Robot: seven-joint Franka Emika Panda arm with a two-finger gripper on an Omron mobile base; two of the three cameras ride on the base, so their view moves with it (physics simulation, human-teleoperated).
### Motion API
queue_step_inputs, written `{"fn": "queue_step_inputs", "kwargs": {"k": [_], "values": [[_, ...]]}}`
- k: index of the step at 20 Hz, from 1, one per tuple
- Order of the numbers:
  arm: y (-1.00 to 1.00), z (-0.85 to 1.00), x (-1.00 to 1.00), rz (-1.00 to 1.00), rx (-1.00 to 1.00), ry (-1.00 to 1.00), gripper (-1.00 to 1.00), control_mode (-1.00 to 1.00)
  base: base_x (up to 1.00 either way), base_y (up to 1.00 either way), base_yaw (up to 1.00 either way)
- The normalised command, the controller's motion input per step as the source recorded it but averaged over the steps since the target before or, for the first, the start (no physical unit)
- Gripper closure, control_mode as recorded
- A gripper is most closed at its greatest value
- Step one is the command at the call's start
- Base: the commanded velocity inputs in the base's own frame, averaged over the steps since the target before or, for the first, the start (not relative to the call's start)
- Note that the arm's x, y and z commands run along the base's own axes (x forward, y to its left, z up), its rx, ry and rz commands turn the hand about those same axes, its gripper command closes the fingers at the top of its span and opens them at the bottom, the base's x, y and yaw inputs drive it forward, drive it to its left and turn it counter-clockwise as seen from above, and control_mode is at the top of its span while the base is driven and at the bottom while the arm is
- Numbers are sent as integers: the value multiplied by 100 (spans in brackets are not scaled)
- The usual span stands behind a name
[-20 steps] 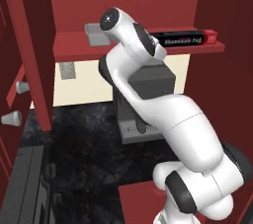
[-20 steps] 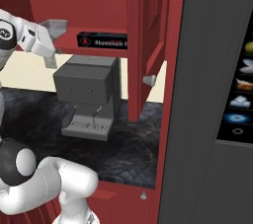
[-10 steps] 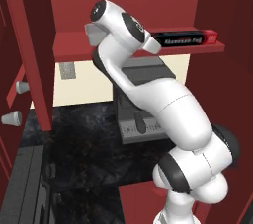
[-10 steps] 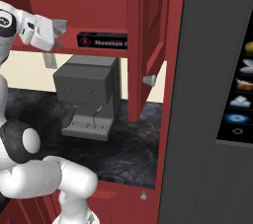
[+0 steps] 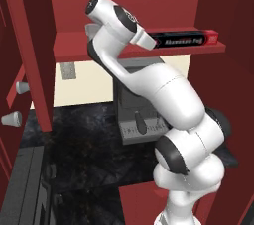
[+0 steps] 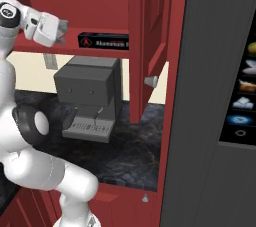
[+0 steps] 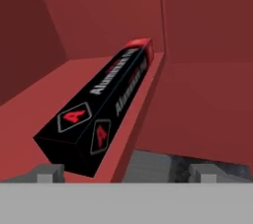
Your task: Retrieve the tupperware and aluminum foil from the cabinet and place them on the dining counter near the plate with kebab skewer and steak to prepare for storing leftovers.
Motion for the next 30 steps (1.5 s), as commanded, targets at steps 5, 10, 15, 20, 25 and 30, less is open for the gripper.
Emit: {"fn": "queue_step_inputs", "kwargs": {"k": [5,10,15,20,25,30], "values": [[-3,0,19,-11,0,1,-100,-100,0,0,0],[-11,0,16,-9,0,1,-100,-100,0,0,0],[-14,-4,15,-9,0,2,-100,-100,0,0,0],[-3,-18,28,-4,0,6,-100,-100,0,0,0],[0,-14,33,0,-1,4,-100,-100,0,0,0],[0,0,23,0,-1,0,-100,-100,0,0,0]]}}
